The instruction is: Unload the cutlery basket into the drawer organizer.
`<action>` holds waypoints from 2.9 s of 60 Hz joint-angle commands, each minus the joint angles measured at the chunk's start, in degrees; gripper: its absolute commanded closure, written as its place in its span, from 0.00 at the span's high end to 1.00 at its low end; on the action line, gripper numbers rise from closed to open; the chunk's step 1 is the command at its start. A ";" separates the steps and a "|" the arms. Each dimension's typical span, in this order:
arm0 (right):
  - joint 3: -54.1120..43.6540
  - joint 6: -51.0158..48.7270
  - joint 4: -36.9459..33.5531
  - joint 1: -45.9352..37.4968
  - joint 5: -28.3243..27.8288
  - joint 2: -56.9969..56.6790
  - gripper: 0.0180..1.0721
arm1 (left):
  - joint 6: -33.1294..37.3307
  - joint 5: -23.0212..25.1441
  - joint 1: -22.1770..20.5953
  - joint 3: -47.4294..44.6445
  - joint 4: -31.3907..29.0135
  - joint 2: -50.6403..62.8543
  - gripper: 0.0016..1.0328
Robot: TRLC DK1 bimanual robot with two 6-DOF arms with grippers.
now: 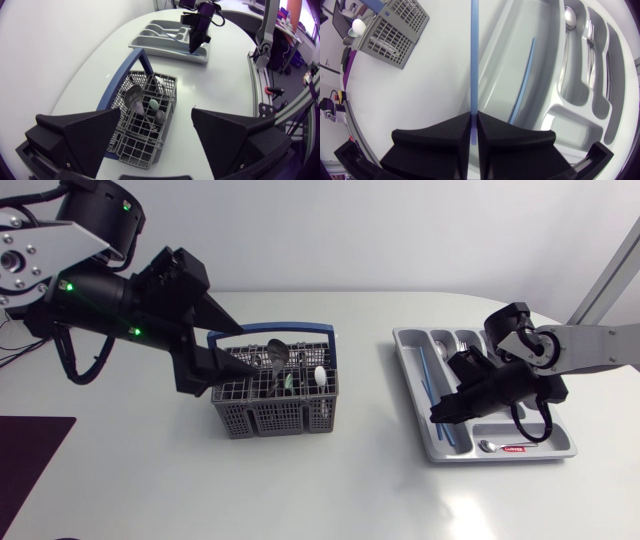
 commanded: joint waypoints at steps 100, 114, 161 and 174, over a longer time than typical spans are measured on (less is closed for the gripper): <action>0.92 5.64 -2.53 2.52 5.23 -1.50 0.71 | -28.10 -58.61 -32.65 -4.83 7.72 8.73 0.62; 0.56 6.52 -2.89 3.67 5.93 -1.94 0.71 | -29.42 -58.61 -32.39 -3.77 5.08 10.49 0.57; 0.56 6.96 -3.24 4.72 5.93 -2.91 0.71 | -30.04 -58.69 -28.17 -1.40 5.43 15.41 0.32; 0.48 6.60 -3.24 4.72 6.02 -3.08 0.71 | -29.95 -58.69 -28.70 -0.96 6.22 16.03 0.32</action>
